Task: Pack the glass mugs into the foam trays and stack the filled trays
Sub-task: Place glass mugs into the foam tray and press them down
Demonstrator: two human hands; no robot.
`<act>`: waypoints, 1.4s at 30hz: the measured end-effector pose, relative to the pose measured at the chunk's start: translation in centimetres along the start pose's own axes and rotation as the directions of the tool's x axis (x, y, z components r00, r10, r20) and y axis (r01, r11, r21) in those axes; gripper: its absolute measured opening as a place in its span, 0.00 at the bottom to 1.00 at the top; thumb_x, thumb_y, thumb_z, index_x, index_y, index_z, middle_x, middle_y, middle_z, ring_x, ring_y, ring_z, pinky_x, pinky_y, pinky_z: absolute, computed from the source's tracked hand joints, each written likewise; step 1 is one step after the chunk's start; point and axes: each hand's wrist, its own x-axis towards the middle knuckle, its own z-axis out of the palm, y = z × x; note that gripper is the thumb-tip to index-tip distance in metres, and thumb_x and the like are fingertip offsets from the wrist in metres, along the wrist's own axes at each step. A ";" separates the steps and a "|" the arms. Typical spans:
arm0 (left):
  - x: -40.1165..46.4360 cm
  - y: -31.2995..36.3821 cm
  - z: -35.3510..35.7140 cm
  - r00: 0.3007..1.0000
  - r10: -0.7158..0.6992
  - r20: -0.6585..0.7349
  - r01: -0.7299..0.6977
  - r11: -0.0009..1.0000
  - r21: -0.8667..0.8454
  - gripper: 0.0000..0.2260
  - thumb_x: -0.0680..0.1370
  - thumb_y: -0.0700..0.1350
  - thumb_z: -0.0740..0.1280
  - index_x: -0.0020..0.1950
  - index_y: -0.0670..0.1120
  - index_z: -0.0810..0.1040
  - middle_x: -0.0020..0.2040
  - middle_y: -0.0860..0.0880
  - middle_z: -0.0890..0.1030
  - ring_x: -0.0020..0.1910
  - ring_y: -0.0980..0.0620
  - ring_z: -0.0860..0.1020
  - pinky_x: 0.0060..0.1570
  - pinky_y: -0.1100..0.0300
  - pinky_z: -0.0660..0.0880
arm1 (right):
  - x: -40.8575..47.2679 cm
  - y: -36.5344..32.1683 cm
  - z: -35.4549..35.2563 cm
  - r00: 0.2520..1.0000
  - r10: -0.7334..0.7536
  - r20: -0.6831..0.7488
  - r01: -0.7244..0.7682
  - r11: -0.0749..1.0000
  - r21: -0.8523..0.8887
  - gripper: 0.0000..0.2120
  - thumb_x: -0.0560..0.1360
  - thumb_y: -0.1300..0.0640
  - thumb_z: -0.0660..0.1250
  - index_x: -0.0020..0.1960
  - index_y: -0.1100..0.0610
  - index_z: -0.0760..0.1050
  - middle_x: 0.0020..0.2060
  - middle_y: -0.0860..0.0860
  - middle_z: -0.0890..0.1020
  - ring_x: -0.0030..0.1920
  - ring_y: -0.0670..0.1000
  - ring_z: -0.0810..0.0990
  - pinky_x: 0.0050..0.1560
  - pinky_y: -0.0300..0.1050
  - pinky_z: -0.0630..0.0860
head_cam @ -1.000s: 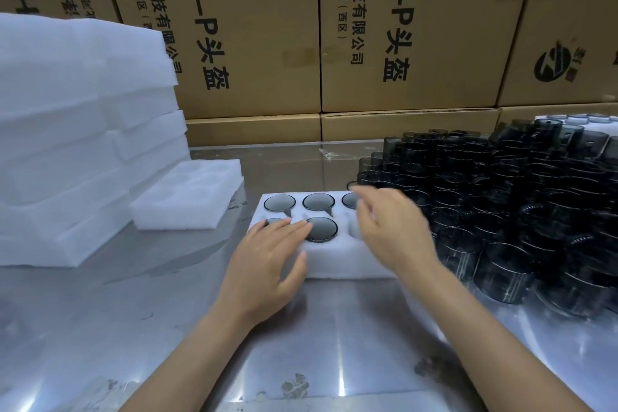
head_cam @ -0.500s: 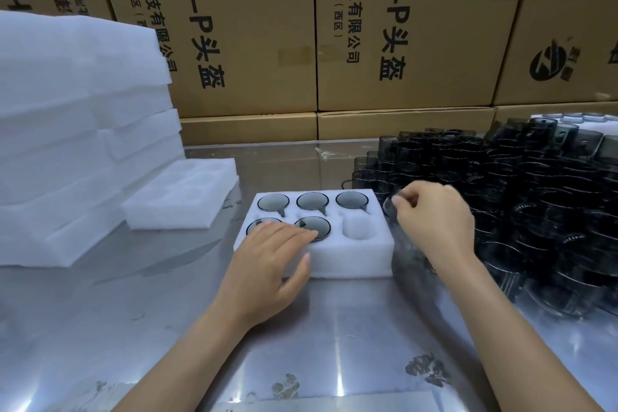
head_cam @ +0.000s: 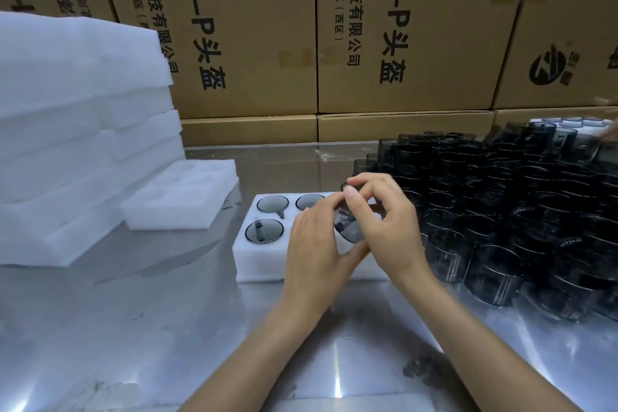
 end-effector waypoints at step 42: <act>-0.5 -1.5 -2.4 0.951 0.016 0.309 -0.097 0.963 0.250 0.27 0.79 0.58 0.44 0.74 0.51 0.65 0.74 0.58 0.62 0.74 0.61 0.56 0.71 0.63 0.47 | -0.1 2.5 -3.5 0.890 0.179 0.419 0.047 0.879 -0.475 0.24 0.79 0.46 0.53 0.74 0.42 0.59 0.71 0.31 0.60 0.70 0.30 0.53 0.68 0.35 0.55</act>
